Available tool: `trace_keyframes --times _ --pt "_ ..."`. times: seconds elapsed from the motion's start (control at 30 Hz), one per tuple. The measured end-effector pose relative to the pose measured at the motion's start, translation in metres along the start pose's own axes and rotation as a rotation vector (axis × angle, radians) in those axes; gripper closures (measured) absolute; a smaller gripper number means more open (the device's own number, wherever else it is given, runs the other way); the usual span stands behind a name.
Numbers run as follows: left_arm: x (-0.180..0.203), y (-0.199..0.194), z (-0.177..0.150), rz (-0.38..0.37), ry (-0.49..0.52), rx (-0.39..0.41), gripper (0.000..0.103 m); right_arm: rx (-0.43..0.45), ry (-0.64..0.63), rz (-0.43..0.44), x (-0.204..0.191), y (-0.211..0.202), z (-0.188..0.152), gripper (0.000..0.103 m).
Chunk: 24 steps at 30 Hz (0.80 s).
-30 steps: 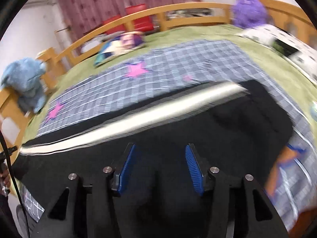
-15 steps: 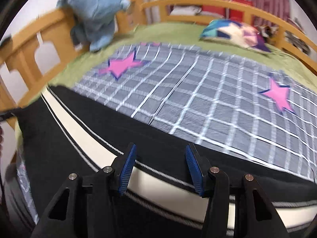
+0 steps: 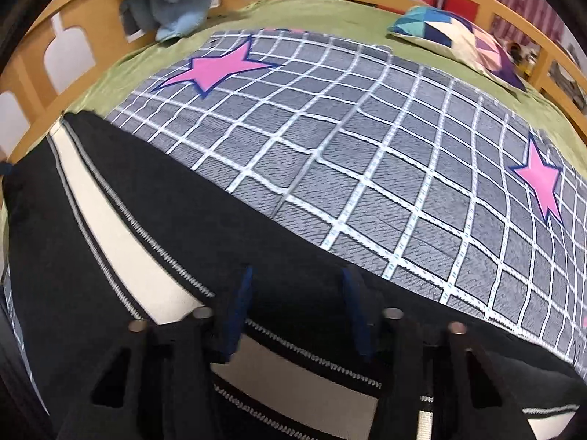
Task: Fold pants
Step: 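Lower the folded edge onto the pants and open both tools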
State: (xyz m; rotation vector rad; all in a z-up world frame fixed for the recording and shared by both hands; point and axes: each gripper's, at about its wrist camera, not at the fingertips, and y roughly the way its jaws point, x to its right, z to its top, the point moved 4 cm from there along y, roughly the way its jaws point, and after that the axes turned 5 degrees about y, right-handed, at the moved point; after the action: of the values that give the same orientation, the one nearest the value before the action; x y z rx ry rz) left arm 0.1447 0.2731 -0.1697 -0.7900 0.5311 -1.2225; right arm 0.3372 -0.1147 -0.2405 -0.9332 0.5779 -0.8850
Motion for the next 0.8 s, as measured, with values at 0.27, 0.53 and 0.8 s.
trace_keyframes --times 0.27,0.53,0.8 --pt "-0.03 0.039 0.048 0.04 0.017 0.011 0.021 0.04 -0.07 -0.065 -0.015 -0.007 -0.007 0.099" --pt "-0.049 0.108 0.07 -0.006 -0.039 -0.085 0.084 0.088 0.006 -0.041 -0.01 -0.017 -0.008 0.1" --pt "-0.053 0.082 0.091 -0.093 -0.063 0.043 0.084 0.17 0.054 0.044 0.0 -0.049 0.01 0.1"
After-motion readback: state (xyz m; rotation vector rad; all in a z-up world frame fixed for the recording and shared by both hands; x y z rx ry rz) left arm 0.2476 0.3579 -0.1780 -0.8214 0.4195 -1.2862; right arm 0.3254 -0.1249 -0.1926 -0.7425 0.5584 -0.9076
